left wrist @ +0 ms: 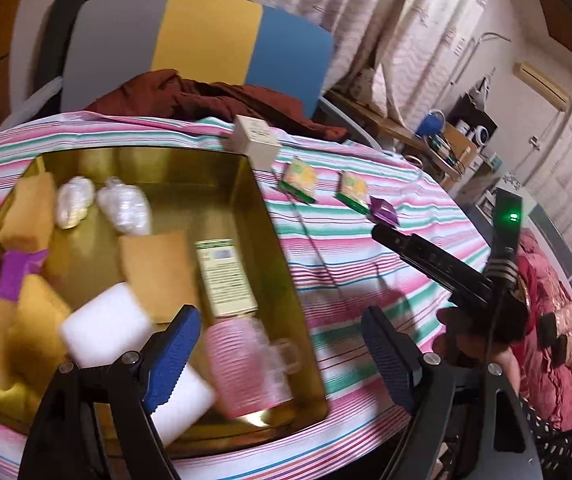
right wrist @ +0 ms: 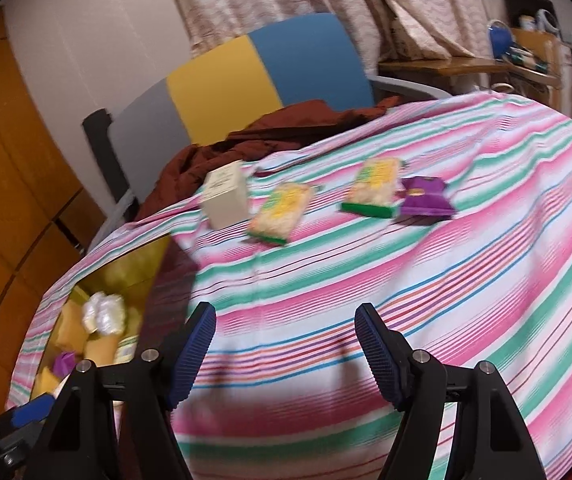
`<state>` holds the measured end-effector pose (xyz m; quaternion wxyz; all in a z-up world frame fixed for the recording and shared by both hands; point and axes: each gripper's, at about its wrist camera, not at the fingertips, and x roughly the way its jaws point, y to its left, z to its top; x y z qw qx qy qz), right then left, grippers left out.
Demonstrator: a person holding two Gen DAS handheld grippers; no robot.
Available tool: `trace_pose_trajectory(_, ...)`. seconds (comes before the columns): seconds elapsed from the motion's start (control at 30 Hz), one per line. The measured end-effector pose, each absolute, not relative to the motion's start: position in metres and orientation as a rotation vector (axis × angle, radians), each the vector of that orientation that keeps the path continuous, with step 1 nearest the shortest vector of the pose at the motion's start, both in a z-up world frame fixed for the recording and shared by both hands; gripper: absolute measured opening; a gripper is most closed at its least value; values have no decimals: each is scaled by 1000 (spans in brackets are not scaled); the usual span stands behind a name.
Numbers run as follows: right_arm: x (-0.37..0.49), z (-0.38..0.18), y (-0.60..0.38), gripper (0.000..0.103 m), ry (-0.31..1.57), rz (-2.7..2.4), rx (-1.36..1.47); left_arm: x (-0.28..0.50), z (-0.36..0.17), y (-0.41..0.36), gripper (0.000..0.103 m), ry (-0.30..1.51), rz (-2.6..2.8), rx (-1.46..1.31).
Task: Organize objects
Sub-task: 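Grasp the purple snack packet with the right tool while the left tool reaches toward a cracker packet, then grasp a WEIDAN cracker packet with the left tool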
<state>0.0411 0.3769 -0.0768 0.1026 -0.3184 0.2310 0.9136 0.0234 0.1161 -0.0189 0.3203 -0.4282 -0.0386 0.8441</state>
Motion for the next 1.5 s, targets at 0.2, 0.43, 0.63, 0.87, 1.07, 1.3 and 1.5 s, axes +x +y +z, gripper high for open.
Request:
trace_pose_trajectory(0.2, 38, -88, 421, 73, 708, 2606, -941, 25, -17, 153, 84, -19, 2157, -1134)
trace_pose_trajectory(0.43, 12, -85, 472, 73, 726, 2539, -918, 22, -16, 180, 84, 24, 2118, -1145)
trace_pose_trajectory(0.63, -24, -90, 499, 69, 674, 2502, -958, 12, -15, 191, 84, 38, 2114, -1163)
trace_pose_trajectory(0.87, -55, -103, 508, 54, 576, 2492, -1038, -1, -15, 207, 84, 68, 2101, -1186)
trace_pose_trajectory(1.07, -52, -113, 516, 42, 626, 2479, -1047, -22, -12, 233, 84, 95, 2077, -1214)
trace_pose_trajectory(1.3, -33, -108, 513, 42, 573, 2471, -992, -62, -17, 279, 84, 187, 2084, -1230)
trace_pose_trajectory(1.5, -25, -111, 513, 42, 590, 2449, -963, -108, -37, 310, 84, 231, 2108, -1329)
